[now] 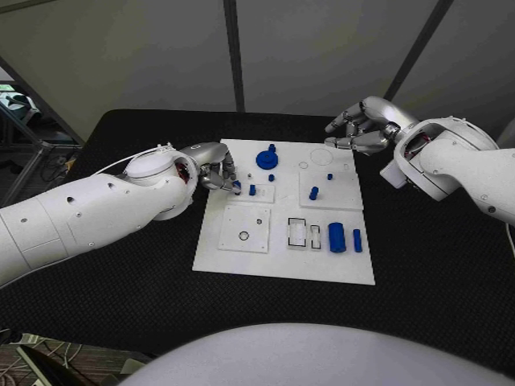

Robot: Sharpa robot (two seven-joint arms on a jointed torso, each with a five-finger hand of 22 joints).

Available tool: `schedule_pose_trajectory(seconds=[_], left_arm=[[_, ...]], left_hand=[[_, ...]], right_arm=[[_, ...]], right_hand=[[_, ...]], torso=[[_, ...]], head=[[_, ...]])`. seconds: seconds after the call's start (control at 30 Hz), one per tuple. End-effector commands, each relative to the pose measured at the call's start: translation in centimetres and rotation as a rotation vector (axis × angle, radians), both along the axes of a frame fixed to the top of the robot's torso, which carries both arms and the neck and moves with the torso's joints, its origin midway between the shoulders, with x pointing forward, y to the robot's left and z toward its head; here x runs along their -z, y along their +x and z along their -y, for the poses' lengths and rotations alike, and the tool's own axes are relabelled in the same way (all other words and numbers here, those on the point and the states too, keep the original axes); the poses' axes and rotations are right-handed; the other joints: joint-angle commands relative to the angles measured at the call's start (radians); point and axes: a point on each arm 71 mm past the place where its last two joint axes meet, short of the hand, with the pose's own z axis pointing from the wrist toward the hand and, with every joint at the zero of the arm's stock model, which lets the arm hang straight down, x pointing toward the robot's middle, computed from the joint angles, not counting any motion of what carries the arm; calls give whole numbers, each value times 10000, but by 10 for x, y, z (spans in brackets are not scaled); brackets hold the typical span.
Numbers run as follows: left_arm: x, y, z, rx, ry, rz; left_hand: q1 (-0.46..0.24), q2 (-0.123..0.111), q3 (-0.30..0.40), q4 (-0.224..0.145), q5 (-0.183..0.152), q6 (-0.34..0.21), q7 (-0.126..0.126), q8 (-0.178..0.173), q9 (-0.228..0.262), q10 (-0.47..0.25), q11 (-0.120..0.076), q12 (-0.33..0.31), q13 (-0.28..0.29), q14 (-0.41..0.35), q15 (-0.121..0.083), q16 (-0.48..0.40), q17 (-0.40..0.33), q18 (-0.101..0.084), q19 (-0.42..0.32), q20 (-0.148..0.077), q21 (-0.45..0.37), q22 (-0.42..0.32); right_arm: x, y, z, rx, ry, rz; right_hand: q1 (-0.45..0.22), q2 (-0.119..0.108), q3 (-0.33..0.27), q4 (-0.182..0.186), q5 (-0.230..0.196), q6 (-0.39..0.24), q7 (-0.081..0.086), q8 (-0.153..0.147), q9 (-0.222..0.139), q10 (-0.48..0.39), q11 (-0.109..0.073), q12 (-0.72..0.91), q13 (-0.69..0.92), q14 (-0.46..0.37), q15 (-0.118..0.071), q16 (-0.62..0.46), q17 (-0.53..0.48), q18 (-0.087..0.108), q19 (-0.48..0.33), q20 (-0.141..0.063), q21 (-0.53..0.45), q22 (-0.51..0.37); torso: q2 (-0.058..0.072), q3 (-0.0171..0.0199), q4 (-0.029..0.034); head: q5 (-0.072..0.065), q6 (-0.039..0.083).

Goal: Assemble the parts on the task board

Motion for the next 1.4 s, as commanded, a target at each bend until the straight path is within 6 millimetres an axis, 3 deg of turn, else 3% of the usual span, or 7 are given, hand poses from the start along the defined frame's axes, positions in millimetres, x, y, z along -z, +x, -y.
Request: schedule_pose_trajectory(seconds=[0.03,0.53,0.83,1.27,1.4], left_arm=[[0,1,1,80,135,-46],[2,2,4,146,197,-193],[3,3,5,159,217,-237],[4,4,4,117,251,-268],[4,4,4,126,218,-264]], left_hand=[[62,-45,-23,-12,-63,77,-9,43,10,49,-8,-14,-12,2,-20,39,-12,-186,18,-15,25,10],[58,-42,-43,-5,-62,56,-9,33,2,48,-5,-19,-16,-6,-17,43,-13,-188,14,-13,22,14],[231,106,-16,-64,-53,94,-54,58,-3,62,-3,-52,-40,-36,-14,68,-18,-187,2,-10,13,40],[1159,912,443,-436,-42,259,-83,117,-37,304,-50,-457,-291,-52,-75,151,-46,-179,20,-70,75,220],[1282,1058,566,-495,-55,291,-76,119,-50,401,-66,-595,-373,-55,-87,158,-57,-185,7,-90,109,297]], right_arm=[[-1,0,-1,-80,26,22],[-1,0,-1,-89,27,17],[-1,-1,-2,-100,30,15],[-1,-1,-2,-96,30,17],[-1,-1,-2,-96,30,17]], right_hand=[[-9,92,67,19,49,-19,-30,36,-9,-21,-10,0,10,304,-67,-42,3,101,-8,-21,-57,-8],[-9,92,67,19,49,-19,-30,36,-9,-21,-10,0,10,304,-67,-42,3,101,-8,-21,-57,-8],[-9,92,67,19,49,-19,-30,36,-9,-21,-10,0,10,304,-67,-42,3,101,-8,-21,-57,-8],[-9,92,67,19,49,-19,-30,36,-9,-21,-10,0,10,304,-67,-42,3,101,-8,-21,-57,-8],[-9,92,67,19,49,-19,-30,36,-9,-21,-10,0,10,304,-67,-42,3,101,-8,-21,-57,-8]], torso=[[2,-1,-7],[5,0,-5],[2,-1,-3],[-1,-1,0],[-2,-1,-3]], head=[[-6,1],[-37,1],[-41,1],[-52,1],[-57,1]])
